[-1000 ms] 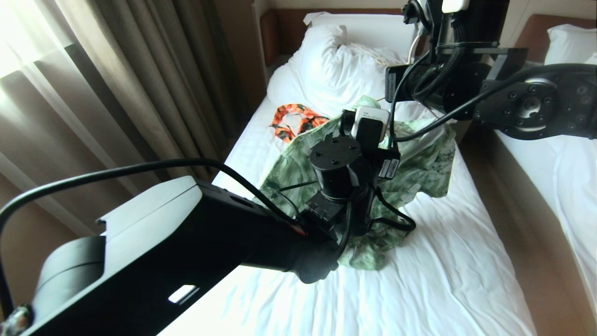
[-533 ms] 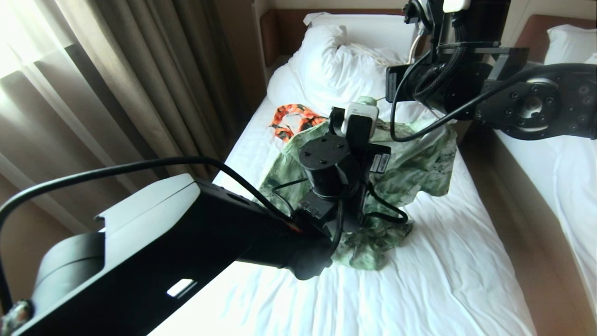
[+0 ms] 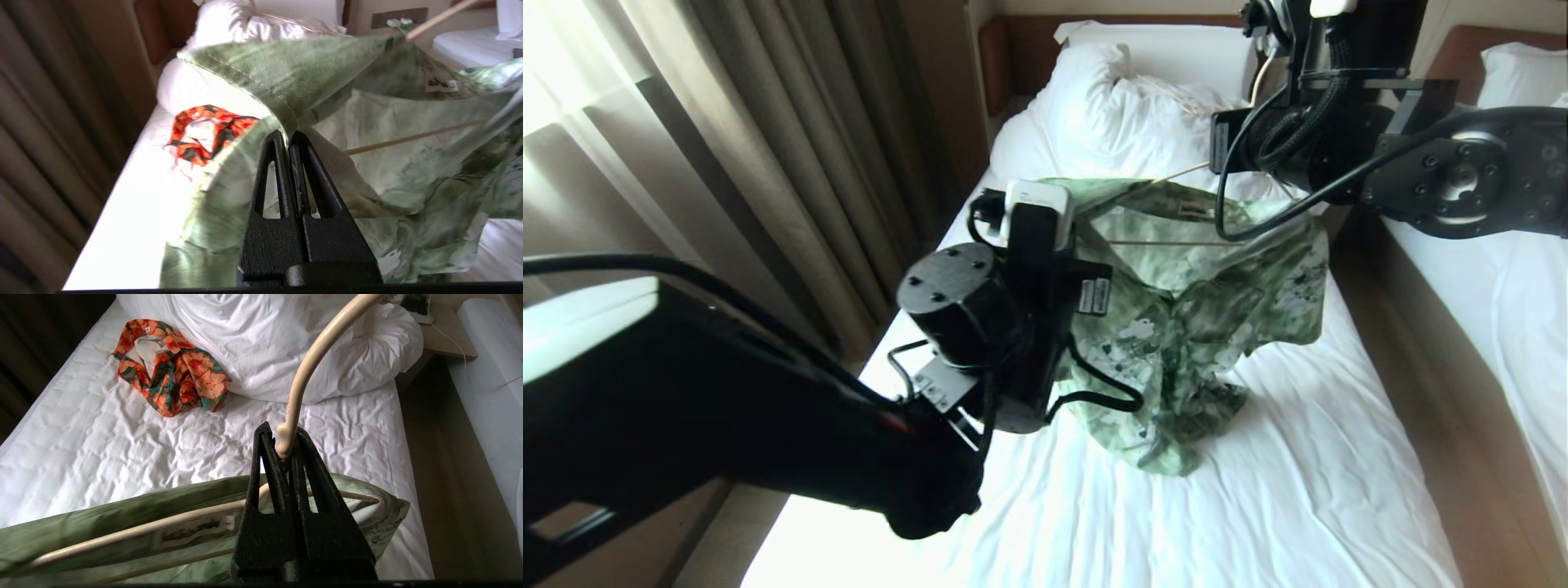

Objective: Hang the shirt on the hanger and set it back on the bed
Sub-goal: Take the clothes hanger out of the clothes

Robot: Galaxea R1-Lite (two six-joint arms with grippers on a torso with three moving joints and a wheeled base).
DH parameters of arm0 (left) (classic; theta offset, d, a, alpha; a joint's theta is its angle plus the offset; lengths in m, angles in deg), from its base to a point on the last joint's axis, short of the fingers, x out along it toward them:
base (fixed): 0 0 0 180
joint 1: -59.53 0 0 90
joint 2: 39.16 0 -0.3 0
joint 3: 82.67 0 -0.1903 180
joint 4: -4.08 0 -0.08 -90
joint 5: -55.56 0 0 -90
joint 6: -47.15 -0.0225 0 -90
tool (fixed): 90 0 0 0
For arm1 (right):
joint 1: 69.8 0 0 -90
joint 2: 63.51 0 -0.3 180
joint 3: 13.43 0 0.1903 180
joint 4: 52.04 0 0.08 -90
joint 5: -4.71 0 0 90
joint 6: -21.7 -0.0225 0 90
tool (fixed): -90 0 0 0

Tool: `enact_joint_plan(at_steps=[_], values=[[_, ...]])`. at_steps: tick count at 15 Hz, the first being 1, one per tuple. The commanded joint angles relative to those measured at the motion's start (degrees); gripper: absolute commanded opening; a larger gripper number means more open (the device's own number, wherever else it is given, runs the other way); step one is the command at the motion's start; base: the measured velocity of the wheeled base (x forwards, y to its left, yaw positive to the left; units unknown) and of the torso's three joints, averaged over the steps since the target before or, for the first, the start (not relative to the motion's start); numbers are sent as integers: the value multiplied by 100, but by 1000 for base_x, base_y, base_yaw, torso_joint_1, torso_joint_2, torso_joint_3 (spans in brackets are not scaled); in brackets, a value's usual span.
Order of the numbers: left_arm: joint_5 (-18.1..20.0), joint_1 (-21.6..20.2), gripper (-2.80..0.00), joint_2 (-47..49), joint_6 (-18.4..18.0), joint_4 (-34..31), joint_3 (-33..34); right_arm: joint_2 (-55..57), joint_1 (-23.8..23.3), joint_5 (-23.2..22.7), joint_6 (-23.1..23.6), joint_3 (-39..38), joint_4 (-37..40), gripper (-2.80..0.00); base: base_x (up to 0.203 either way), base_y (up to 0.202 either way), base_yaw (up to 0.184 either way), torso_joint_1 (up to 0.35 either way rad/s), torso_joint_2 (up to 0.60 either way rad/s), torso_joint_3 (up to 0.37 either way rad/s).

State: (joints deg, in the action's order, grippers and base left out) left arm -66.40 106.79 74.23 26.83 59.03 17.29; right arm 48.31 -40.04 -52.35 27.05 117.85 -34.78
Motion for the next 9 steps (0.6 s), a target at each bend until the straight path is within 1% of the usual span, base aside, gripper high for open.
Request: enact_joint_plan(at_steps=[1, 3, 5, 8, 9], values=[[-35, -238, -280, -975, 43, 118, 805, -17, -14, 28, 27, 11, -4, -280, 0, 0, 0, 0, 0, 0], [-49, -579, -280, -1344, 133, 105, 1349, -29, -22, 57, 144, 11, -19, -280, 0, 0, 0, 0, 0, 0], [-37, -999, -280, -1484, 181, 83, 1670, -47, -23, 64, 291, 11, -31, -280, 0, 0, 0, 0, 0, 0], [-8, -1298, -280, -1388, 305, 85, 1852, 15, -5, 64, 344, 11, -40, -280, 0, 0, 0, 0, 0, 0], [68, -1315, -280, -1377, 345, 79, 1901, 49, -5, 64, 344, 11, -48, -280, 0, 0, 0, 0, 0, 0]])
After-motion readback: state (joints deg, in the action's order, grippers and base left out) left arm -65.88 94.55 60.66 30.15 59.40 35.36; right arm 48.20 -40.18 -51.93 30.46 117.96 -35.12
